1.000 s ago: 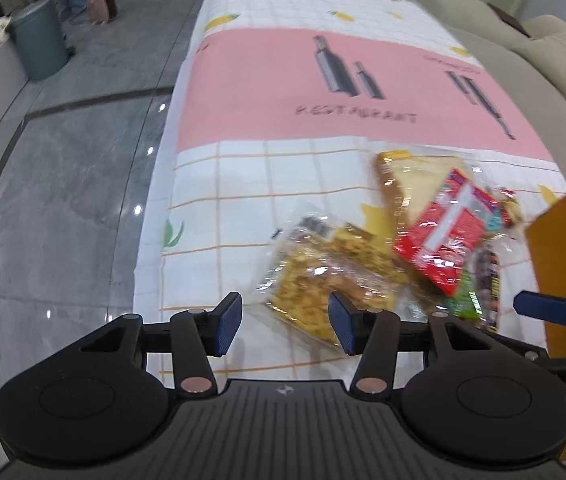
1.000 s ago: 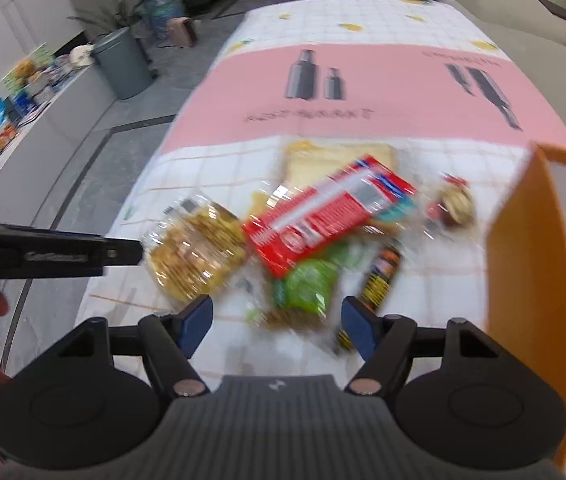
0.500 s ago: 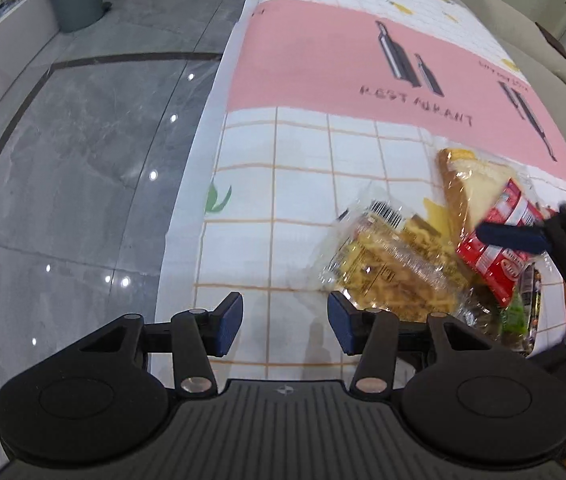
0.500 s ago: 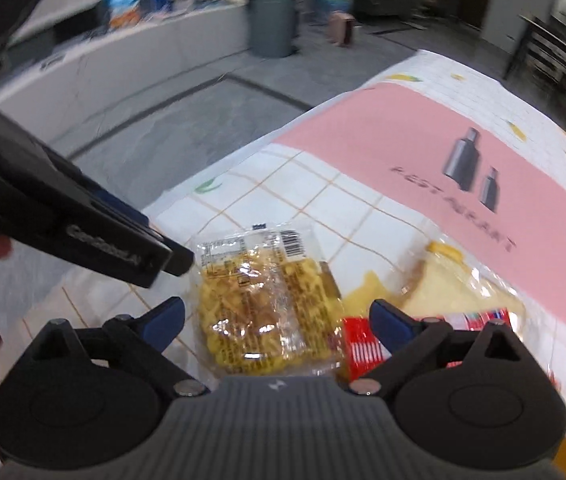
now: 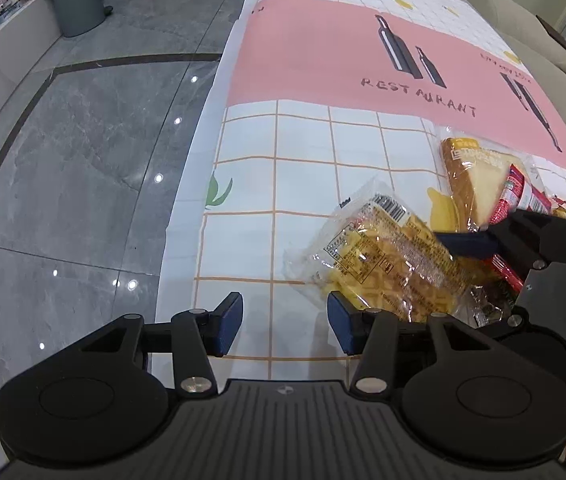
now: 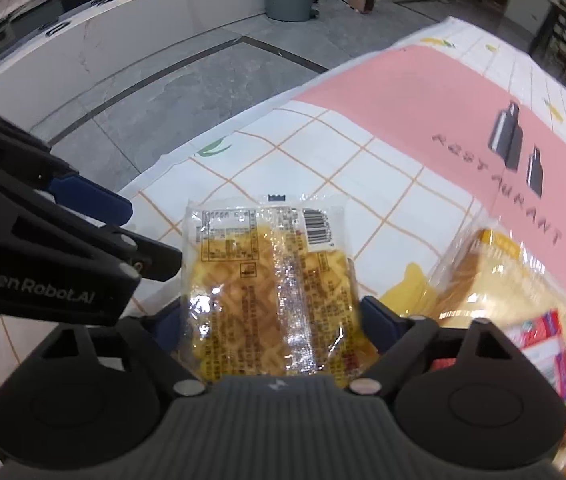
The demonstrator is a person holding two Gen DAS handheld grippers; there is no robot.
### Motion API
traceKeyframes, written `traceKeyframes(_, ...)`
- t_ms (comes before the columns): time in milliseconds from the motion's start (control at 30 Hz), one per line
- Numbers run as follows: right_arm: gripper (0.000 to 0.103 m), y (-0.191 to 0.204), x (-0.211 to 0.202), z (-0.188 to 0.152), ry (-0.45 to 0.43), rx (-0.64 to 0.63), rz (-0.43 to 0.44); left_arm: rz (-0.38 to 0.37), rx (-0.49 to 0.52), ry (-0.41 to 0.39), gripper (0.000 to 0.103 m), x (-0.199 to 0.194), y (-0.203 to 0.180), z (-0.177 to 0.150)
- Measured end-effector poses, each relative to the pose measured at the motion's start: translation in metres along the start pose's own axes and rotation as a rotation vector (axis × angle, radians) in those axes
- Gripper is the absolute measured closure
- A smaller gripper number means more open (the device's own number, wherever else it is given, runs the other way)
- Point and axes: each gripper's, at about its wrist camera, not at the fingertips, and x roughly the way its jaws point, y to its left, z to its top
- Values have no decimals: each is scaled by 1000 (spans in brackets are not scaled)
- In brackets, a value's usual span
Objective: Organize snacks
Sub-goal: 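Grasp the clear pasta snack bag with the right gripper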
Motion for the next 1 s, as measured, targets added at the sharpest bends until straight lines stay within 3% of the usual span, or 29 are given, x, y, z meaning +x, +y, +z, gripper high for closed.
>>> traceKeyframes(167,25,4,-9,-2,10,49,6,-23,1,-16,45,-12,-1,-4)
traceKeyframes(300,26,12,-31,-13,4,87,-40,-58,62,-64,45,-30,-13,-10)
traceKeyframes(500,26,9,-82,-48,-28,211,-103,-190,138,-97,45,-50,-35,-22)
traceKeyframes(700,26,7,-112,-89,-6,262,-238,-201,239,-72,45,-47,-70,-32)
traceKeyframes(1000,26,-2,-104,-122,65,273,-402,-214,306,-4,41,-18,-122,-34)
